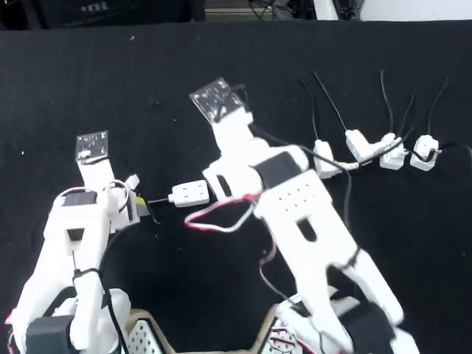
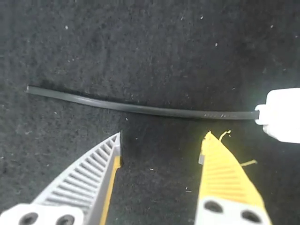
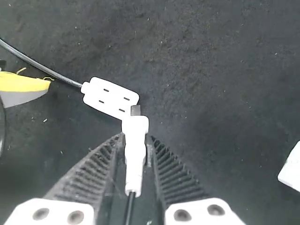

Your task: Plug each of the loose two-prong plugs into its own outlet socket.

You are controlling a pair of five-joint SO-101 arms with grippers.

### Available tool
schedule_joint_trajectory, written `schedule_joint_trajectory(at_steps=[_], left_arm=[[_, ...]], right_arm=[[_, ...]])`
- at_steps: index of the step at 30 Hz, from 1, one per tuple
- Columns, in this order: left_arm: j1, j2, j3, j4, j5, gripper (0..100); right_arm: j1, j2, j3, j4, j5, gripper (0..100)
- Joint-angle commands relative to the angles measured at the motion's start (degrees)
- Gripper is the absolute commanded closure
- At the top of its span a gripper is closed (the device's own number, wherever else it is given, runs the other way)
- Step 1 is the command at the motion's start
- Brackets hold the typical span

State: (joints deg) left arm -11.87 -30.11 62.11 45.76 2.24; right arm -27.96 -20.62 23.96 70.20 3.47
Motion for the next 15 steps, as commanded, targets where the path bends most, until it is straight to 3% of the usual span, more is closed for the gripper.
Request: schedule_joint_trajectory(at_steps=[1, 9, 15], left_arm=[[-0.04, -2.90, 0.66, -0.88, 0.62, 73], [-0.40, -3.34, 0.75, -0.88, 0.62, 73], [-0.40, -3.34, 0.75, -0.79, 0.62, 73]], right_arm=[[0.18, 6.81, -8.48, 4.22, 0.26, 98.8], [0.09, 25.01, -24.48, 18.20, -3.60, 98.8], [-3.78, 37.49, -39.78, 28.92, -3.78, 98.8]])
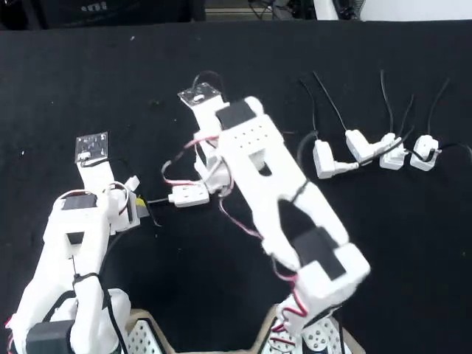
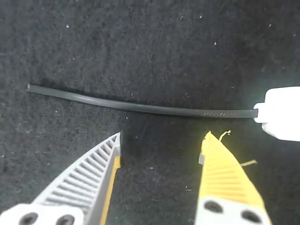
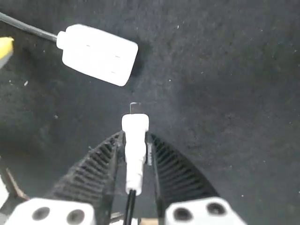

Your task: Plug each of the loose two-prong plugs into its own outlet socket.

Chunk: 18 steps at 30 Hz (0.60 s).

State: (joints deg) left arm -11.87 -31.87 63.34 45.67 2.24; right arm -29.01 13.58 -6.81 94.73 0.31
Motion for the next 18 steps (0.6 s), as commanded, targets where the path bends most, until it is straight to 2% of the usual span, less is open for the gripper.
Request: schedule_joint_trajectory(at_steps=[1, 10, 18], left_arm=[[-0.40, -1.58, -0.48, -0.70, 0.62, 73], [-0.48, -1.58, -0.48, -0.35, 0.62, 73], [-0.48, -1.58, -0.48, -0.35, 0.62, 73]], right_arm=[[-3.34, 5.41, -11.30, 5.54, -1.14, 98.8], [-4.13, 17.54, -24.22, 6.07, -10.55, 98.8], [-4.04, 20.70, -25.71, 6.15, -11.52, 98.8]])
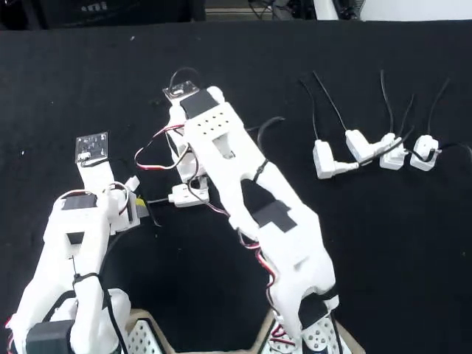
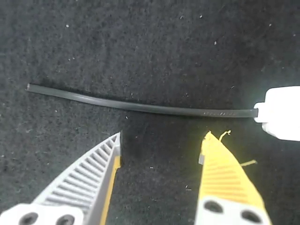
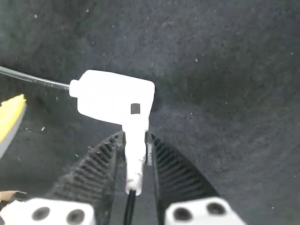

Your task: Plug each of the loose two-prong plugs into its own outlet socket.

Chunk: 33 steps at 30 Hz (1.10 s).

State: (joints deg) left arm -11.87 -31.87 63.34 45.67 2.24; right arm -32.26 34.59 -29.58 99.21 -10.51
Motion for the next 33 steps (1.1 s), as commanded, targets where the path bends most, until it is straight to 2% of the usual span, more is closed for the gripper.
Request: schedule_joint_trajectory(at_steps=[1, 6, 17, 33], left_arm=[[-0.48, -1.58, -0.48, -0.35, 0.62, 73], [-0.48, -1.58, -0.48, -0.35, 0.62, 73], [-0.48, -1.58, -0.57, -0.35, 0.62, 73], [-0.57, -1.58, -0.57, -0.70, 0.62, 73]], right_arm=[[-0.79, -0.04, -2.86, 1.67, -0.70, 98.8], [-0.79, 0.48, -2.51, 1.85, -1.14, 98.8], [-0.79, 0.57, -2.42, 1.93, -10.37, 98.8], [-0.97, -4.18, 4.18, 1.93, -9.93, 98.7]])
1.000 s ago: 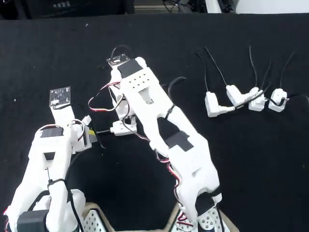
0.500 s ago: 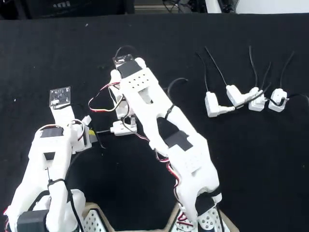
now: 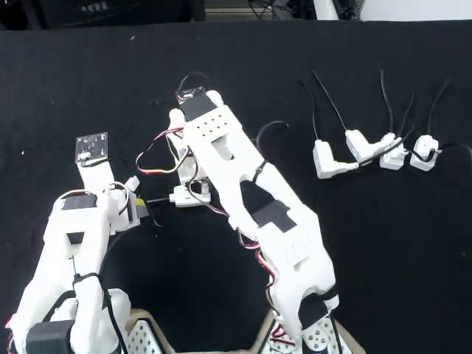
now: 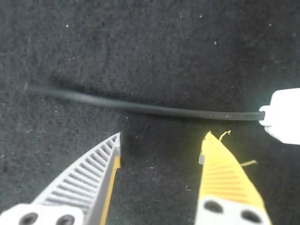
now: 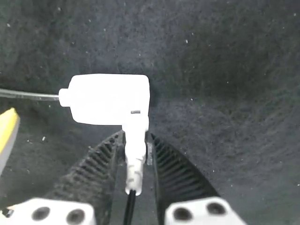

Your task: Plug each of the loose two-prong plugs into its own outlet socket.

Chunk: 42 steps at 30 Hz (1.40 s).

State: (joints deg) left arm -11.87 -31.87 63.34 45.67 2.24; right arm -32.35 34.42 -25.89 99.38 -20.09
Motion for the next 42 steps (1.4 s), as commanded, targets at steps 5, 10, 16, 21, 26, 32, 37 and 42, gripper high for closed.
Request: schedule_joint_trajectory(at_steps=[5, 10, 16, 21, 26, 32, 37, 42], left_arm=[[-0.57, -1.58, -0.57, -0.70, 0.62, 73], [-0.57, -1.58, -0.57, -0.70, 0.62, 73], [-0.57, -1.58, -0.48, -0.70, 0.62, 73], [-0.57, -1.58, -0.48, -0.62, 0.62, 73], [-0.57, -1.58, -0.48, -0.62, 0.62, 73], [-0.57, -1.58, -0.48, -0.44, 0.62, 73], [-0.57, -1.58, -0.48, -0.35, 0.62, 73], [-0.57, -1.58, -0.48, -0.26, 0.62, 73]], right_arm=[[-1.67, -4.00, 0.22, 1.32, -0.35, 98.7], [-1.41, -3.91, 0.31, -0.70, -0.53, 98.7], [-1.58, -2.95, 0.31, -2.73, -0.35, 98.7], [-1.58, 1.54, 0.22, -3.87, -0.35, 98.7], [-1.67, 2.86, 0.22, -3.87, -0.35, 98.8], [-1.76, 2.51, -0.04, -5.54, 0.26, 98.7], [-4.48, 0.31, -0.13, -6.15, 3.16, 87.2], [-6.86, -5.85, -0.40, -8.18, 12.04, 68.9]])
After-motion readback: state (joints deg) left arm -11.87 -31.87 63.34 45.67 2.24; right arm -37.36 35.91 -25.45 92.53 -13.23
